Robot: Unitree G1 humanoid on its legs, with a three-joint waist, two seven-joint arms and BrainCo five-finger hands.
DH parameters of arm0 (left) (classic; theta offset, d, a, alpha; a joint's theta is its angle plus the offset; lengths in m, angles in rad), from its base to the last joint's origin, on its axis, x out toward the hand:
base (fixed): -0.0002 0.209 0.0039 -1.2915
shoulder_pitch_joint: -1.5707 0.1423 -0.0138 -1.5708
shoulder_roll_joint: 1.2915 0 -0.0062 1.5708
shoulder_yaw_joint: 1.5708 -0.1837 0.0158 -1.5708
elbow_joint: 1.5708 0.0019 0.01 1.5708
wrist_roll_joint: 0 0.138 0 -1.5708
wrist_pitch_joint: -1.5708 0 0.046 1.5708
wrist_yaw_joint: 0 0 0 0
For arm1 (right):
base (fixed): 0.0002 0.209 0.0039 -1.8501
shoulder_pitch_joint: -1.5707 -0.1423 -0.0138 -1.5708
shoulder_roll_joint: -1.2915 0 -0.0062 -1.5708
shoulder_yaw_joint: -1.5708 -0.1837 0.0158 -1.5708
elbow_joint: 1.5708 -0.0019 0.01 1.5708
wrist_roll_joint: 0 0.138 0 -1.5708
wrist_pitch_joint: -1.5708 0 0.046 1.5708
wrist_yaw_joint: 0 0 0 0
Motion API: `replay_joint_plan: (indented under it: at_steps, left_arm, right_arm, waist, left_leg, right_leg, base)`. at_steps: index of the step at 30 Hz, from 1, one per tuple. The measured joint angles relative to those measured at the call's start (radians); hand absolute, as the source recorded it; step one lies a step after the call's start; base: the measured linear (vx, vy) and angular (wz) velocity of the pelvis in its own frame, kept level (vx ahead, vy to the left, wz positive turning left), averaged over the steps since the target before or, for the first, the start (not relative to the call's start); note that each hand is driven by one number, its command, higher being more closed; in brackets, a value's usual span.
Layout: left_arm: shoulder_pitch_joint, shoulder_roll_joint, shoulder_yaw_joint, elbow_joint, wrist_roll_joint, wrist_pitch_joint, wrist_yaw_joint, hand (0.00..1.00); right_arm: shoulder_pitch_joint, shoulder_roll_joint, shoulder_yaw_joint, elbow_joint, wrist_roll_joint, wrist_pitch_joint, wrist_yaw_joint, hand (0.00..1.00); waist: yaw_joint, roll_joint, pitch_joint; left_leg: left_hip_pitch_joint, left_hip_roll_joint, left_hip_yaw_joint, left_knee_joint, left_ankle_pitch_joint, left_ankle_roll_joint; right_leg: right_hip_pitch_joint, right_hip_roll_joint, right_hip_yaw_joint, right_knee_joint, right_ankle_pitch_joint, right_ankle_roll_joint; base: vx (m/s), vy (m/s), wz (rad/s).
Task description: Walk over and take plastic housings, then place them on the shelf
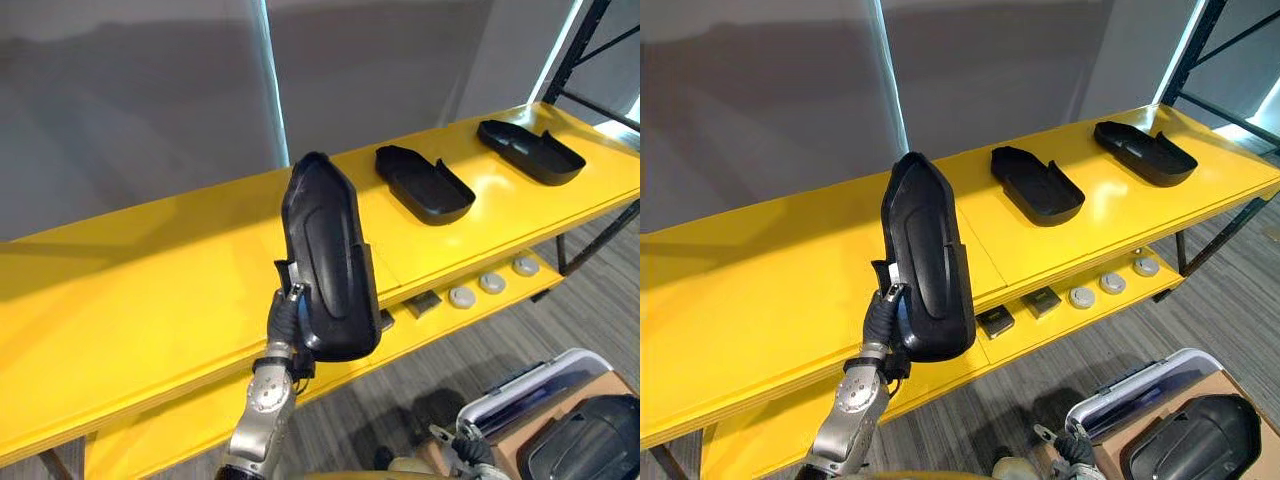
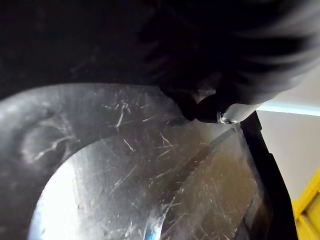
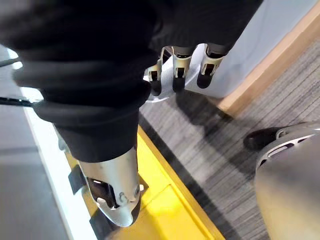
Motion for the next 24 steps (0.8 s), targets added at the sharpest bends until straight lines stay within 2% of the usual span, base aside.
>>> replay_joint_plan:
  at_steps: [5,7,13,18,20,24]
  left_arm:
    - [-0.132,0.031,0.094,0.101,0.067,0.047,0.103,1.00]
    - [-0.198,0.045,0.144,0.162,0.089,0.068,0.140,1.00]
    - [-0.325,0.063,0.208,0.264,0.177,0.132,0.176,1.00]
    - [-0.394,0.062,0.273,0.349,0.180,0.150,0.211,1.00]
    - [-0.408,0.070,0.306,0.351,0.180,0.152,0.238,1.00]
    - [-0.453,0.107,0.357,0.393,0.177,0.160,0.262,1.00]
  right_arm:
    - [-0.003,-0.001,0.031,0.001,-0.001,-0.001,0.002,0.00]
    - [-0.003,-0.001,0.038,0.000,-0.002,-0.001,0.005,0.00]
    - [0.000,-0.002,0.072,-0.010,-0.023,-0.003,0.019,0.00]
    - [0.004,-0.003,0.076,-0.016,-0.038,-0.003,0.019,0.00]
    - [0.001,-0.004,0.084,-0.016,-0.039,-0.003,0.019,0.00]
    - [-0.005,-0.003,0.096,-0.019,-0.039,-0.024,0.019,0.00]
  waist:
    - [-0.008,-0.010,0.002]
    - [-0.025,-0.022,0.009]
    - [-0.054,-0.048,0.021]
    - [-0.061,-0.051,0.021]
    - [-0.074,-0.051,0.021]
    - [-0.080,-0.051,0.021]
  left_leg:
    - [-0.029,-0.007,-0.003,-0.023,0.025,0.010]
    - [-0.029,-0.013,-0.004,-0.052,0.051,0.008]
    - [-0.037,-0.013,0.005,-0.104,0.079,-0.013]
    - [-0.044,-0.010,0.023,-0.117,0.085,-0.022]
    - [-0.045,-0.008,0.030,-0.117,0.087,-0.020]
    - [-0.040,-0.007,0.041,-0.117,0.091,-0.012]
  right_leg:
    - [-0.016,0.002,-0.001,-0.049,0.050,-0.009]
    - [-0.017,0.003,-0.003,-0.072,0.065,-0.012]
    - [-0.051,0.011,0.003,-0.075,0.071,-0.008]
    - [-0.073,0.020,0.020,-0.075,0.080,-0.016]
    - [-0.076,0.024,0.027,-0.072,0.085,-0.022]
    - [-0.079,0.029,0.038,-0.072,0.090,-0.026]
  base:
    - [-0.13,-0.029,0.02]
    - [-0.16,-0.055,0.02]
    - [-0.12,-0.048,-0.06]
    - [-0.01,-0.011,-0.13]
    - [0.04,0.020,-0.12]
    - [0.04,0.033,-0.08]
